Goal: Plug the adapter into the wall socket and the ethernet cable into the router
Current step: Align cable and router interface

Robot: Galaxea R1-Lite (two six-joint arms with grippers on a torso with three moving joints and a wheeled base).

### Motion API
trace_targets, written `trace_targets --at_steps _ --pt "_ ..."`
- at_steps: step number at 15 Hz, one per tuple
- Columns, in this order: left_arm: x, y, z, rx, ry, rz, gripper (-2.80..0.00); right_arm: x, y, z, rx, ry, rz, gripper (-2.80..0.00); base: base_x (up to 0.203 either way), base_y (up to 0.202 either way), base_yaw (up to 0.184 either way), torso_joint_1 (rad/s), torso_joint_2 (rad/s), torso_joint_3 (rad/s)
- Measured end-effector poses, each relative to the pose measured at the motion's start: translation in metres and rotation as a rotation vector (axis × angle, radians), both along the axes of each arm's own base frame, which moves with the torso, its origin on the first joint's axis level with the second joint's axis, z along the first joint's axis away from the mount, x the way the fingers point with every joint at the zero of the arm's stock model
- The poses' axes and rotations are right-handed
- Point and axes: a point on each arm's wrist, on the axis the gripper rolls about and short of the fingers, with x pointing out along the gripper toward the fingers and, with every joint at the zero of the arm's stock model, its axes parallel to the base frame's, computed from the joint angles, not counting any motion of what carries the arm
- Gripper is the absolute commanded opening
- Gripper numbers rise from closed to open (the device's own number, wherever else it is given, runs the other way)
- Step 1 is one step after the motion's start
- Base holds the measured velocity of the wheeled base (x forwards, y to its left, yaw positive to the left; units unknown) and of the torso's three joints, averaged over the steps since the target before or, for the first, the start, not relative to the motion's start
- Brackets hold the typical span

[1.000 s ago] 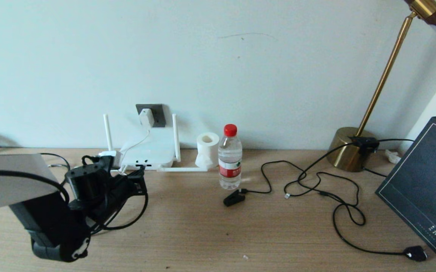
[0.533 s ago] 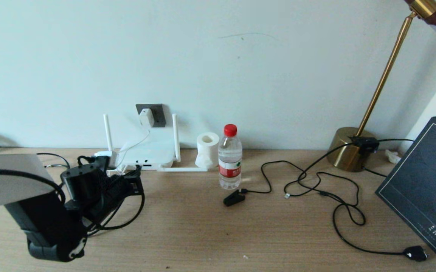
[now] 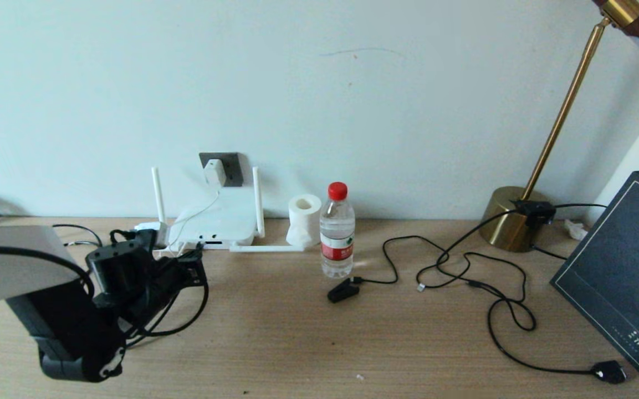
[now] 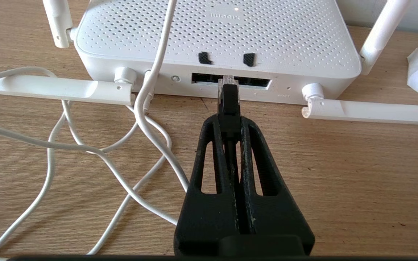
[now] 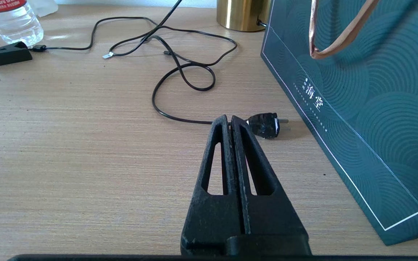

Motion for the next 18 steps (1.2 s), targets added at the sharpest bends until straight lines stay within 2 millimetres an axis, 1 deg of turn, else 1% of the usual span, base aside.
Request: trace_targets --at_steps 18 --pt "0.0060 0.0007 -0.0078 0.001 0.012 0.002 -2.80 0.0000 0.0000 -0.0001 0.000 0.000 0.000 -2.80 0.000 0.000 0.000 0.000 0.00 0.000"
